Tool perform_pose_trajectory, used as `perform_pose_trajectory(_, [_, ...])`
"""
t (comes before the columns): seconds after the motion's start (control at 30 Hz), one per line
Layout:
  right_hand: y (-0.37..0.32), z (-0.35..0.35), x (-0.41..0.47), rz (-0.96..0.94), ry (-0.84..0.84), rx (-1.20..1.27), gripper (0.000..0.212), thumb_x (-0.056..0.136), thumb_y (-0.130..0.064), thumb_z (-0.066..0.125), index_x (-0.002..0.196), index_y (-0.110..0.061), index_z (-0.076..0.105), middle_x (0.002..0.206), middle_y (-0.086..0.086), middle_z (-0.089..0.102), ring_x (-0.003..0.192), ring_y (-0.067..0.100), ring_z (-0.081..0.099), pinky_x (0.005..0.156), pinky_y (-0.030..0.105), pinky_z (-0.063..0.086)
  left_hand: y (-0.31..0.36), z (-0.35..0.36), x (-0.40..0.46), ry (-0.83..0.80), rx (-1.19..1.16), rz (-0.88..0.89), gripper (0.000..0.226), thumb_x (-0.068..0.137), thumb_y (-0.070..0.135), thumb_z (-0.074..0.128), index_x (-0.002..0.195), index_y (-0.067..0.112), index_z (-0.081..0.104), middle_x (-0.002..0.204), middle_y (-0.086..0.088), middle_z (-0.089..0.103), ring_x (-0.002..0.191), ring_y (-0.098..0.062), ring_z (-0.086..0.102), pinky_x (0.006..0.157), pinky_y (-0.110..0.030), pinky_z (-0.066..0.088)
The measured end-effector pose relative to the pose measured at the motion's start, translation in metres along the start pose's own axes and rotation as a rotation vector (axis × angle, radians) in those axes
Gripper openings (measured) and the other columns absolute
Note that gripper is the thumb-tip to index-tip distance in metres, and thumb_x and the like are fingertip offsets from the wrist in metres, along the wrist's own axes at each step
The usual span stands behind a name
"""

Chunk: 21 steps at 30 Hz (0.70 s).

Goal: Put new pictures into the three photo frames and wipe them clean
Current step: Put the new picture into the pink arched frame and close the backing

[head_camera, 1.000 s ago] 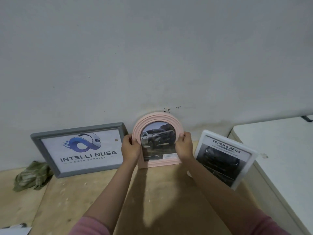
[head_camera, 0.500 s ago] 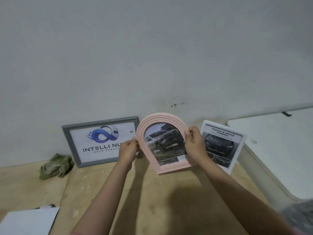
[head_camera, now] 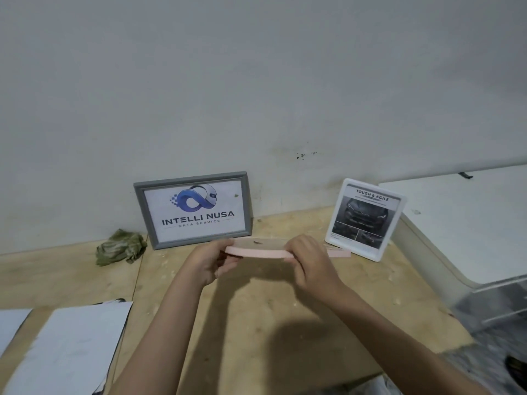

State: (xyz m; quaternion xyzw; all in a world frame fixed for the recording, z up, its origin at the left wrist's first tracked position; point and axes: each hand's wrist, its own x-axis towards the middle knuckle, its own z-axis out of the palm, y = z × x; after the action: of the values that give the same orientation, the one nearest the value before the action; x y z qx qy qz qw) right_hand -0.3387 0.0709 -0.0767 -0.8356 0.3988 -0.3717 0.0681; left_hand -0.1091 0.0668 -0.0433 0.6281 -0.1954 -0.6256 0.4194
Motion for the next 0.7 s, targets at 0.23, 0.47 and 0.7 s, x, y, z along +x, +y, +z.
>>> perform_pose_trajectory(0.23, [0.024, 0.0, -0.042, 0.202, -0.149, -0.02, 0.045, 0.081, -0.055, 0.055, 0.114, -0.025, 0.06, 0.12, -0.004, 0.052, 0.113, 0.012, 0.045, 0.096, 0.034, 0.036, -0.041, -0.018, -0.001, 0.061, -0.085, 0.028, 0.013, 0.092, -0.005, 0.05, 0.082, 0.001, 0.058, 0.077, -0.013, 0.06, 0.057, -0.017, 0.062, 0.042, -0.025, 0.054])
perform_pose_trajectory(0.47, [0.057, 0.0, -0.046, 1.04, -0.099, 0.369, 0.039, 0.095, -0.019, 0.05, 0.132, -0.007, 0.047, 0.114, 0.008, 0.058, 0.099, 0.021, 0.058, 0.079, 0.027, 0.047, -0.082, -0.031, 0.002, 0.081, 0.091, 0.078, 0.02, 0.093, -0.004, 0.049, 0.09, 0.008, 0.064, 0.072, -0.007, 0.065, 0.055, -0.013, 0.061, 0.047, -0.021, 0.053])
perform_pose_trajectory(0.7, [0.067, 0.026, -0.082, 1.103, -0.169, 0.341, 0.026, 0.082, 0.006, 0.046, 0.095, -0.001, 0.067, 0.083, 0.016, 0.067, 0.075, 0.028, 0.058, 0.067, 0.029, 0.044, -0.134, -0.035, 0.016, 0.18, 0.126, 0.034, 0.011, 0.091, 0.003, 0.058, 0.087, 0.004, 0.068, 0.068, -0.013, 0.06, 0.056, -0.02, 0.05, 0.057, -0.026, 0.04])
